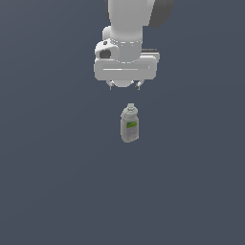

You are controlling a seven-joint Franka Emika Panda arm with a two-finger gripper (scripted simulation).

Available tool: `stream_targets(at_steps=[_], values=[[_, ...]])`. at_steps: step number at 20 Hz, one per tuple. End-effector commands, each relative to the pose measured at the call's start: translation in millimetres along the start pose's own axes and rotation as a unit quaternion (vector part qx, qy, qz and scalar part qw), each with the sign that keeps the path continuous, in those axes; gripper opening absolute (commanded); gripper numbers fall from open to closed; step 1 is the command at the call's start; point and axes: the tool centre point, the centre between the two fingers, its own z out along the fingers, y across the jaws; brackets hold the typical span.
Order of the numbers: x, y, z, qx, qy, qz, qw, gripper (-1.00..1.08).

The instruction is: Pick up the object and move it to a goal position.

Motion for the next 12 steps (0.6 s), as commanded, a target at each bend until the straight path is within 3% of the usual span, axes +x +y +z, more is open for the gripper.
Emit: stream_targets(at_steps=[1, 12], values=[[0.0, 0.0, 0.0, 0.000, 0.000, 0.000, 1.0000, 1.00], [-0.6, 3.2, 6.2, -0.001, -0.010, -0.001, 1.0000, 1.00]])
